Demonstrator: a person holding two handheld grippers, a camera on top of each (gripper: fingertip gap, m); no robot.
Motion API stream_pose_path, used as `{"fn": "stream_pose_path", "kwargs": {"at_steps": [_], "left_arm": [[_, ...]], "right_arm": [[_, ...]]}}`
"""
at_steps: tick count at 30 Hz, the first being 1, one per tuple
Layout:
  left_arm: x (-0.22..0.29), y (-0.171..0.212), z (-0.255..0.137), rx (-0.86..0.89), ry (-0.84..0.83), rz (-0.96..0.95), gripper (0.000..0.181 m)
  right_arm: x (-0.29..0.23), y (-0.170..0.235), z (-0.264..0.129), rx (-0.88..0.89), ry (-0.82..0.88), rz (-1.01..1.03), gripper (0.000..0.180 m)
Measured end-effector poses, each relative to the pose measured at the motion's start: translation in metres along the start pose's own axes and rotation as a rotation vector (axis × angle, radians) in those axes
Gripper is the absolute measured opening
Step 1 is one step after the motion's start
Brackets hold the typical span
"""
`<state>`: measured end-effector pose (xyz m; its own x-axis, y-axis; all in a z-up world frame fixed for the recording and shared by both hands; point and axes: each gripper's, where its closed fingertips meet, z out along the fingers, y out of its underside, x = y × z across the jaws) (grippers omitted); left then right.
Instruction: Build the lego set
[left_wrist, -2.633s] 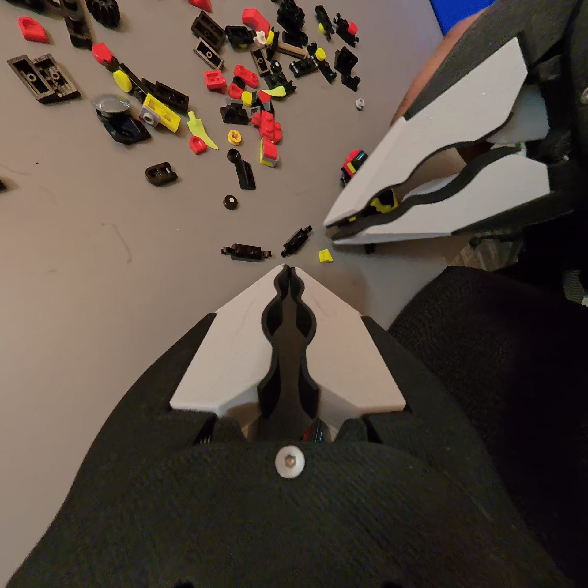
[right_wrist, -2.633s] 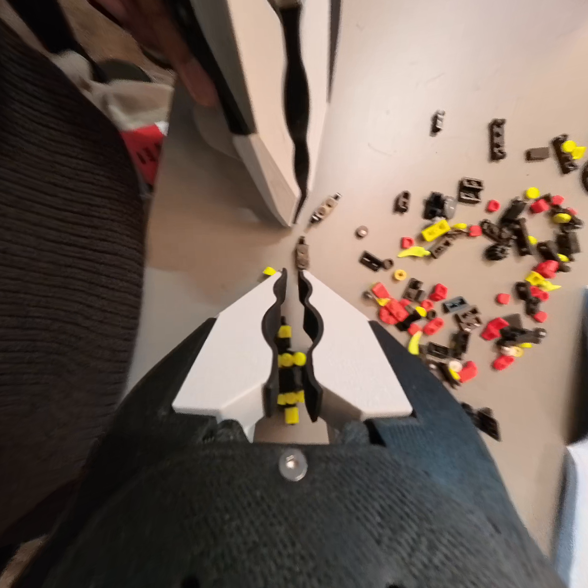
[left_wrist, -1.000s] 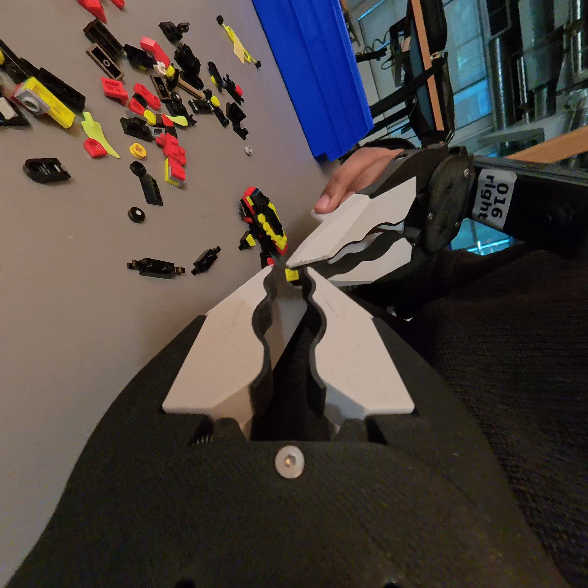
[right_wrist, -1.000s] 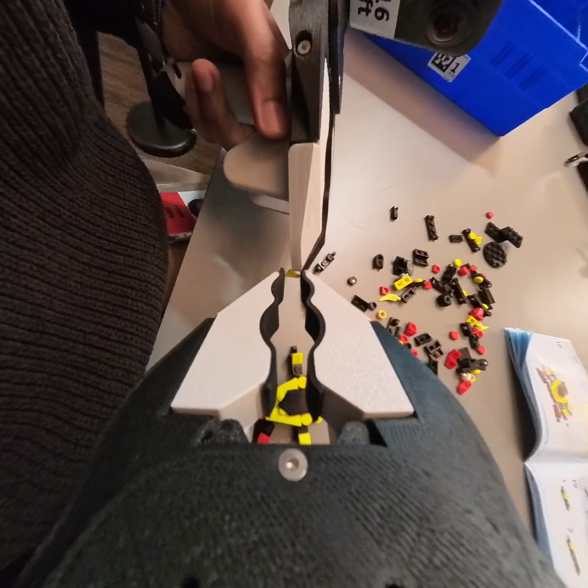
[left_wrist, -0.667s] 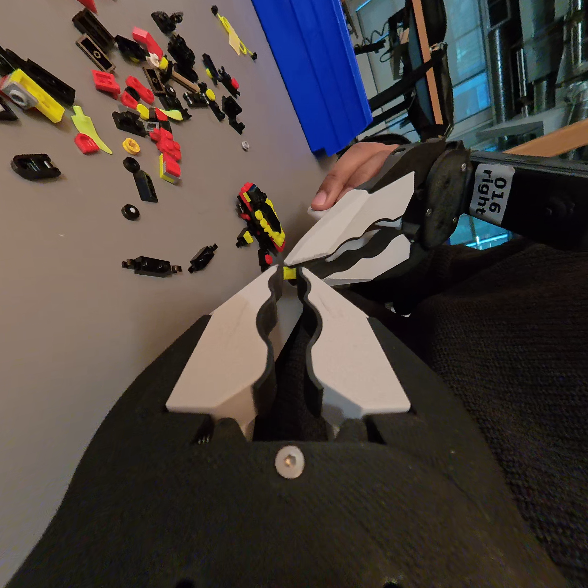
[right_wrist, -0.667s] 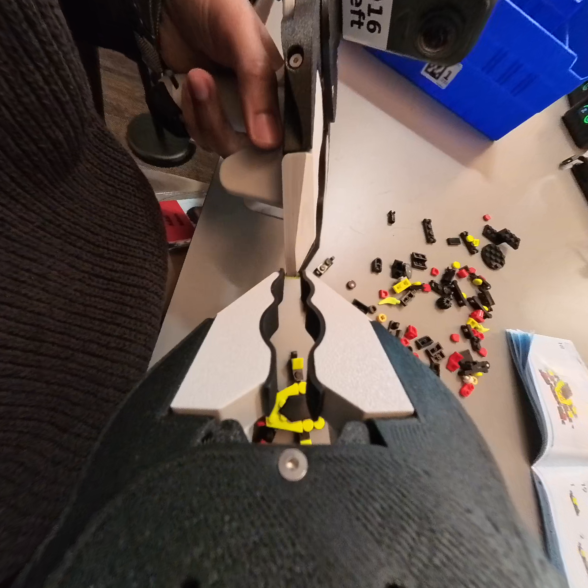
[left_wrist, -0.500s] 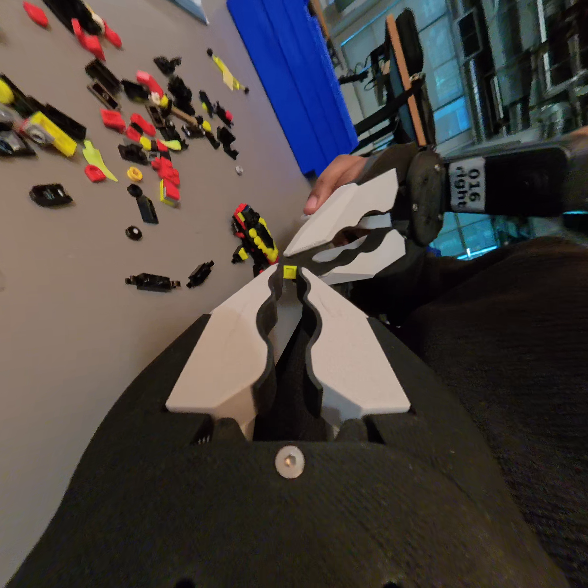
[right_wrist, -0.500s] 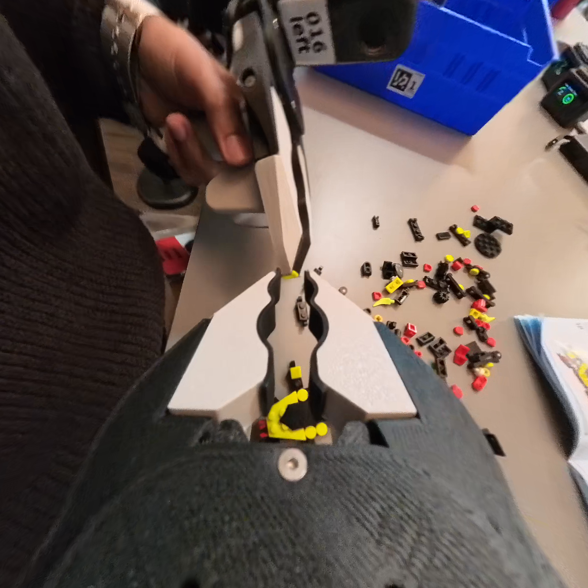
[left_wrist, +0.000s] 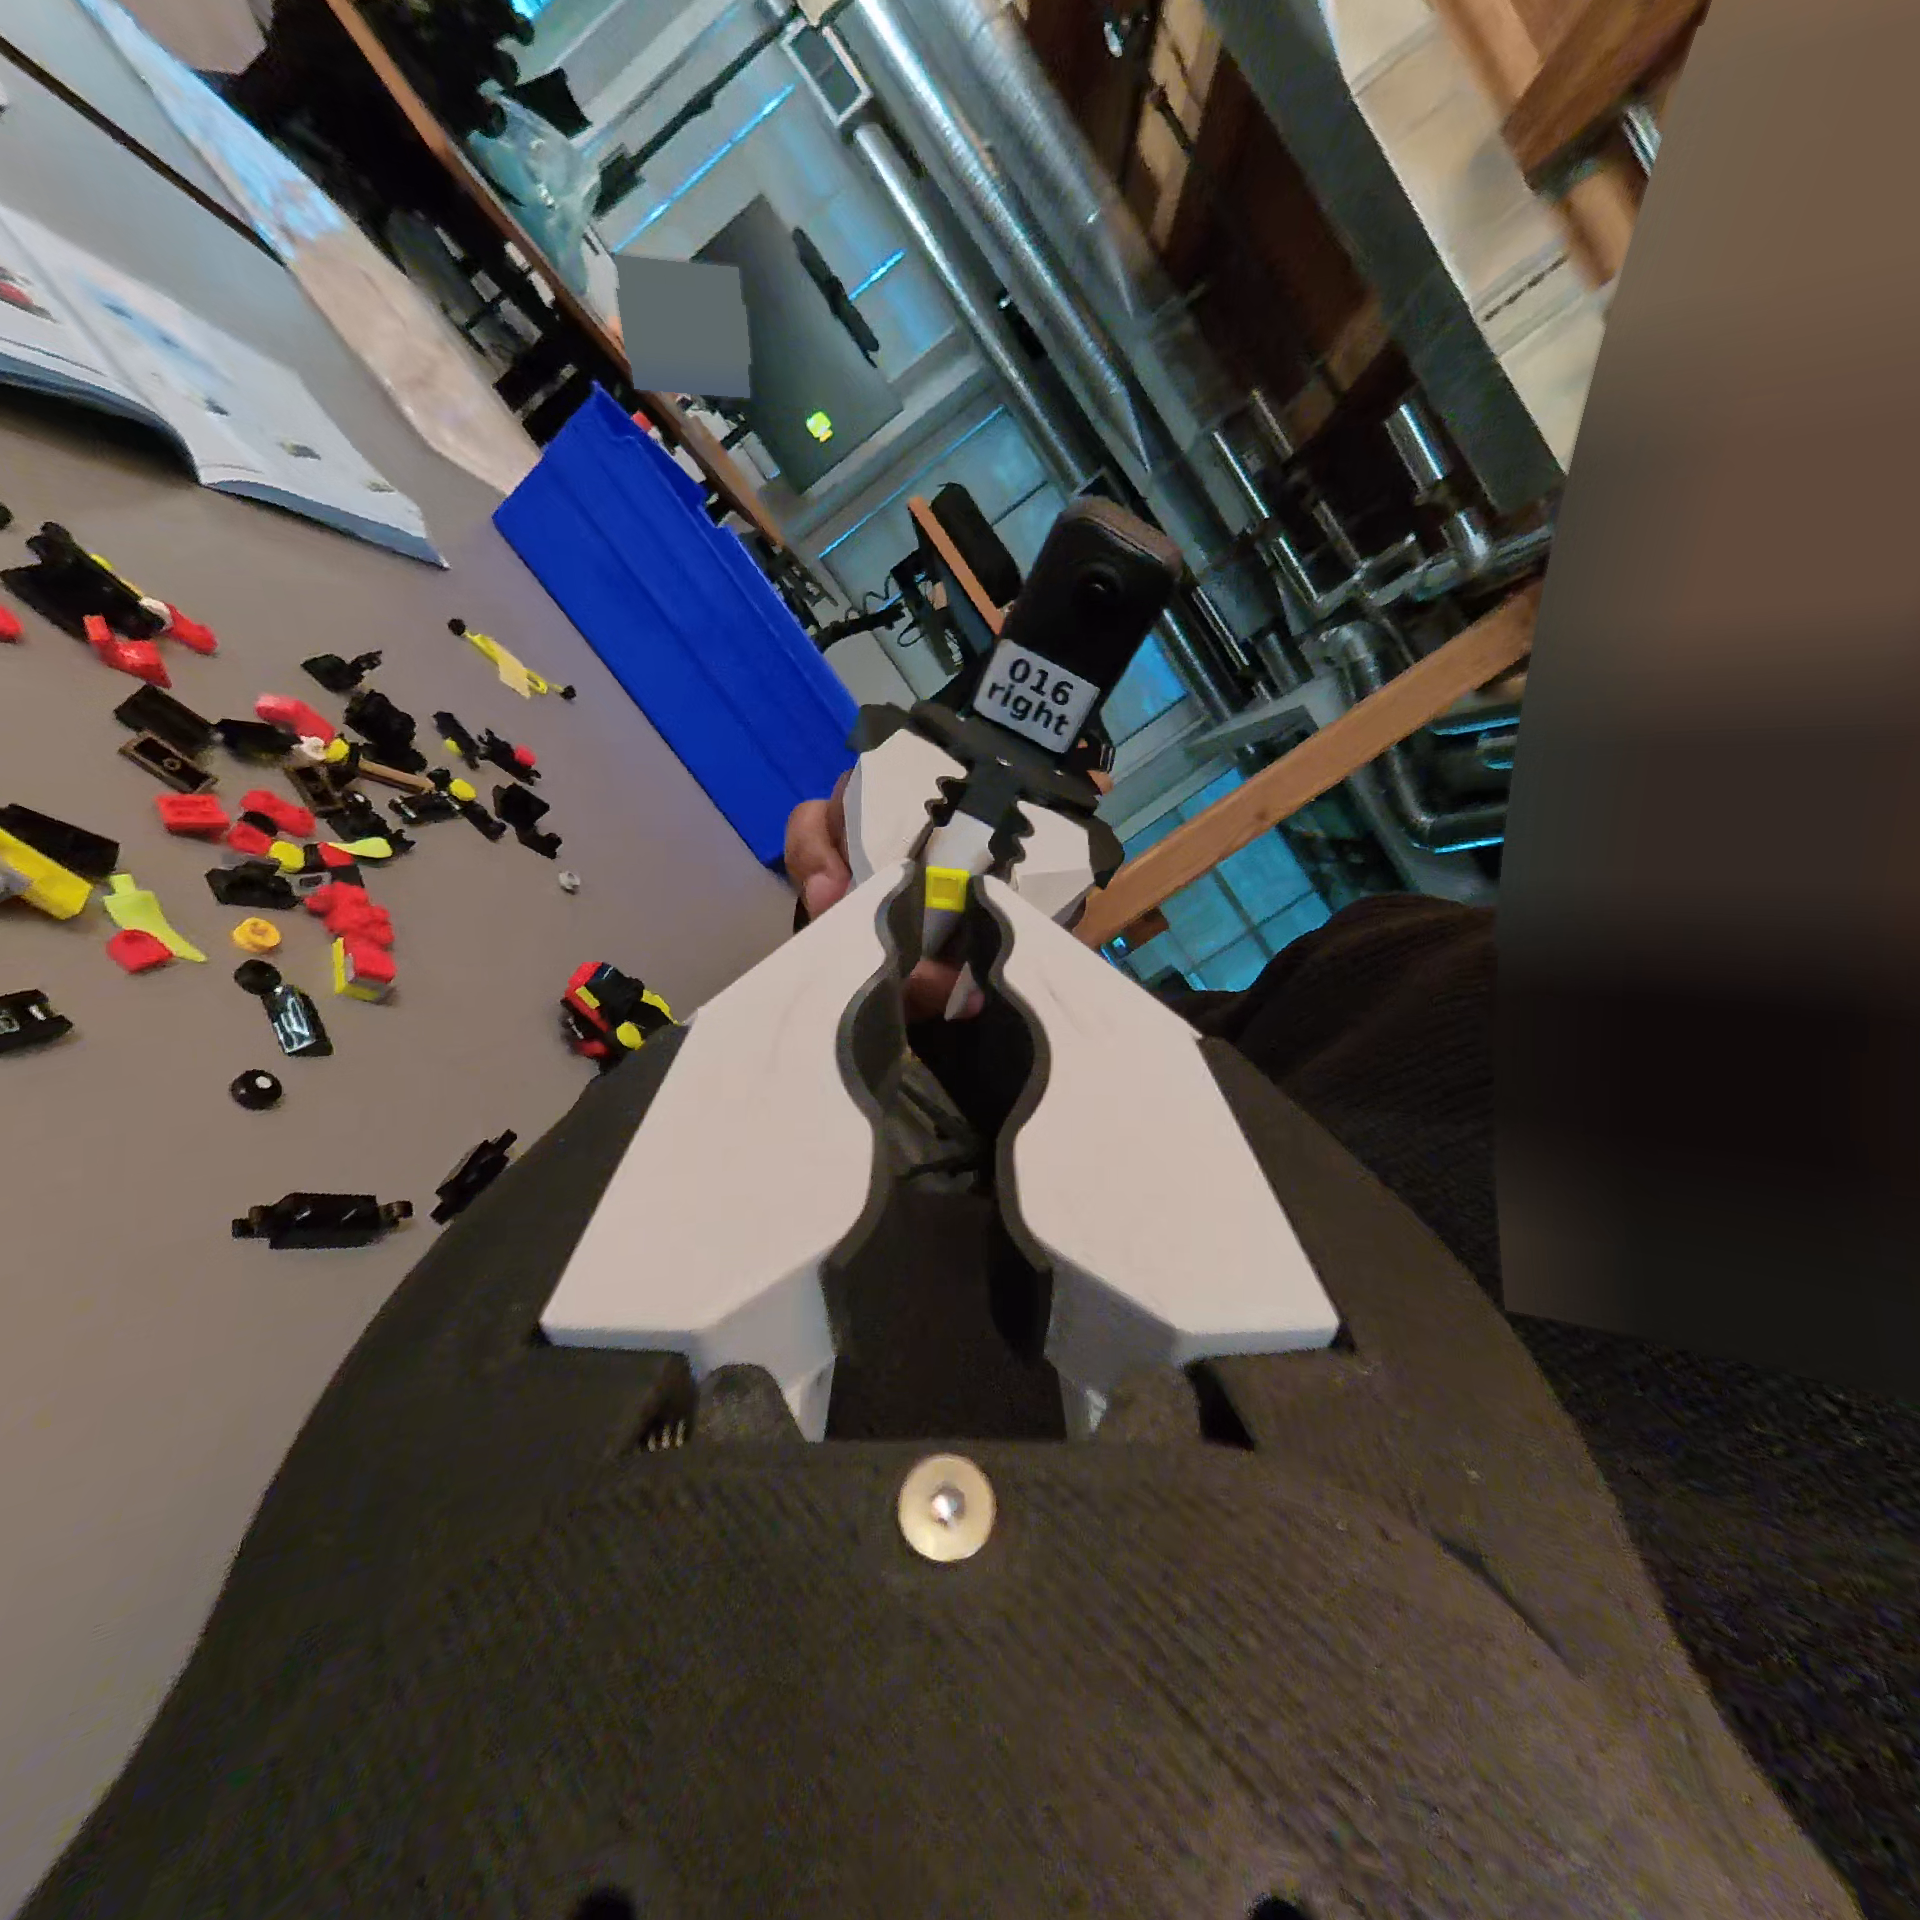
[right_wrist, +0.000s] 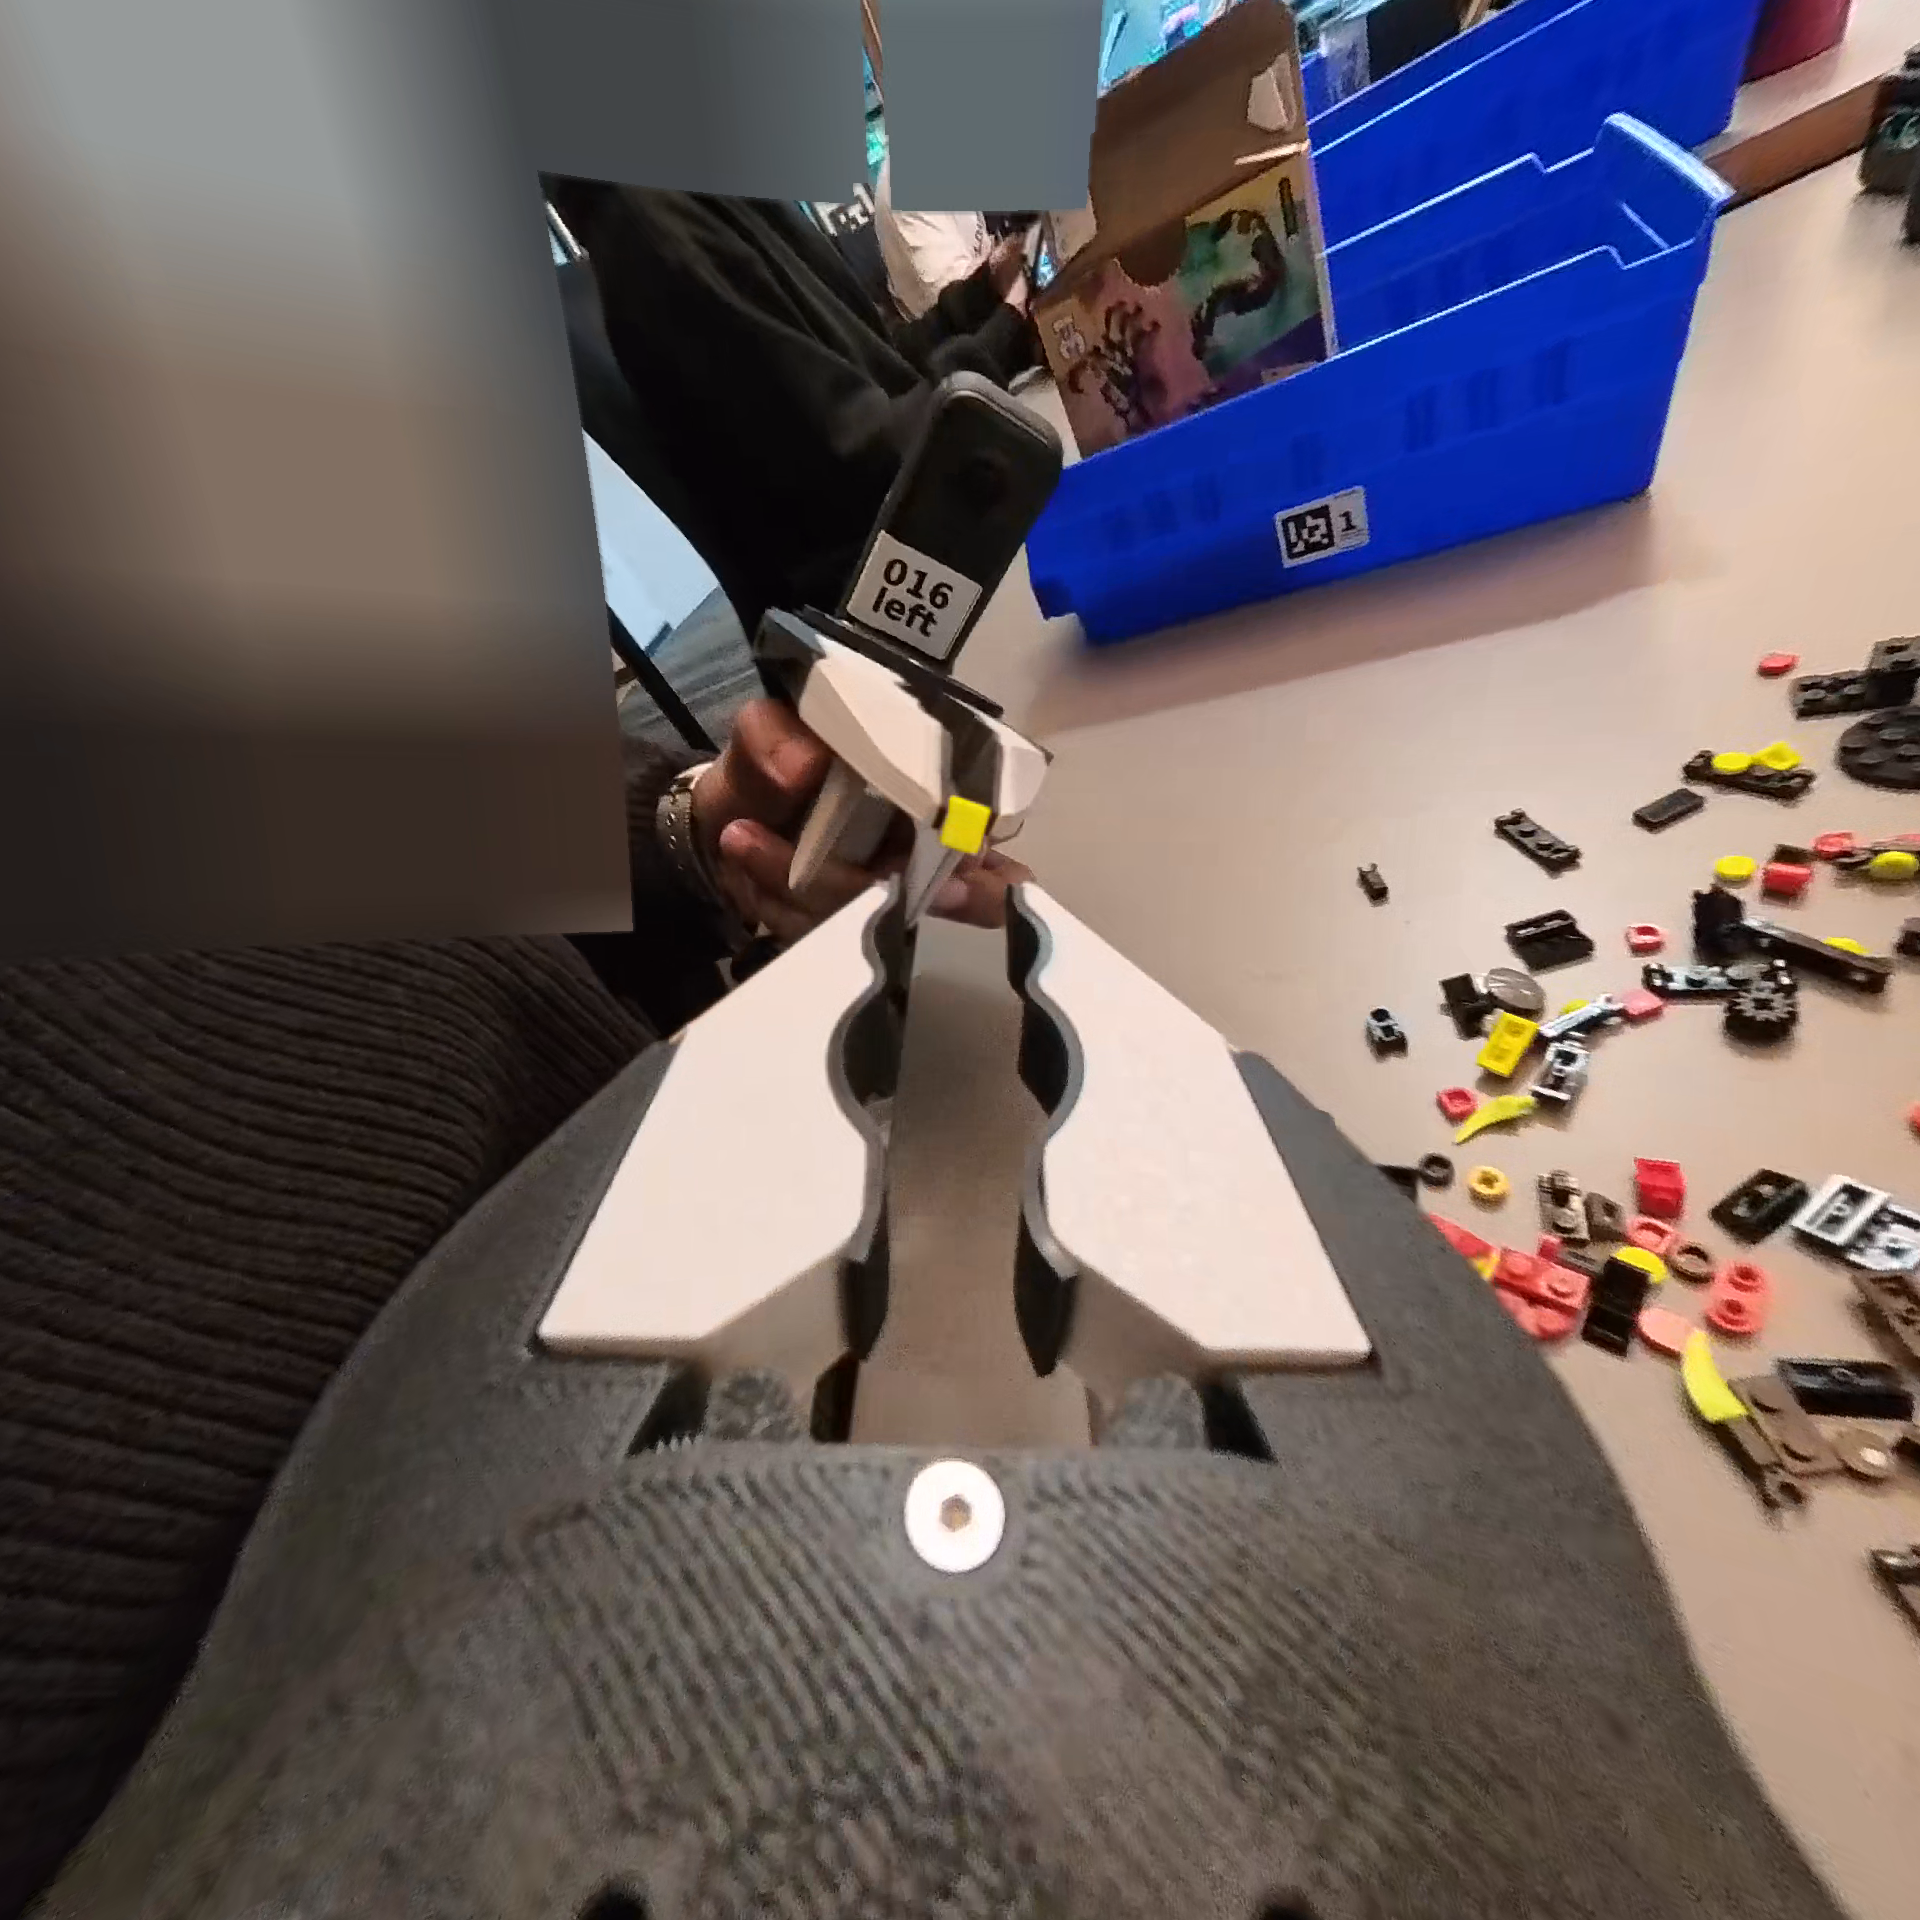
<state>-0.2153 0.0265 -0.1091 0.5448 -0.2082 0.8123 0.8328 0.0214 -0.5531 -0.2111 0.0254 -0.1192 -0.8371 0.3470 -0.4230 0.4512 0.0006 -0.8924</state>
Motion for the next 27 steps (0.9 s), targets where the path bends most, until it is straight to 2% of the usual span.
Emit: {"fn": "stream_pose_path", "kwargs": {"at_steps": [21,27], "left_arm": [[0.0056,0.0087,0.0060,-0.050,0.029,0.019,0.006],[-0.0022,0.0103,0.0066,-0.066,-0.035,0.064,0.007]], "right_arm": [[-0.0081,-0.0039,-0.0009,0.030,-0.061,0.038,0.006],[-0.0027,0.0007,-0.0040,-0.019,-0.027,-0.014,0.006]]}}
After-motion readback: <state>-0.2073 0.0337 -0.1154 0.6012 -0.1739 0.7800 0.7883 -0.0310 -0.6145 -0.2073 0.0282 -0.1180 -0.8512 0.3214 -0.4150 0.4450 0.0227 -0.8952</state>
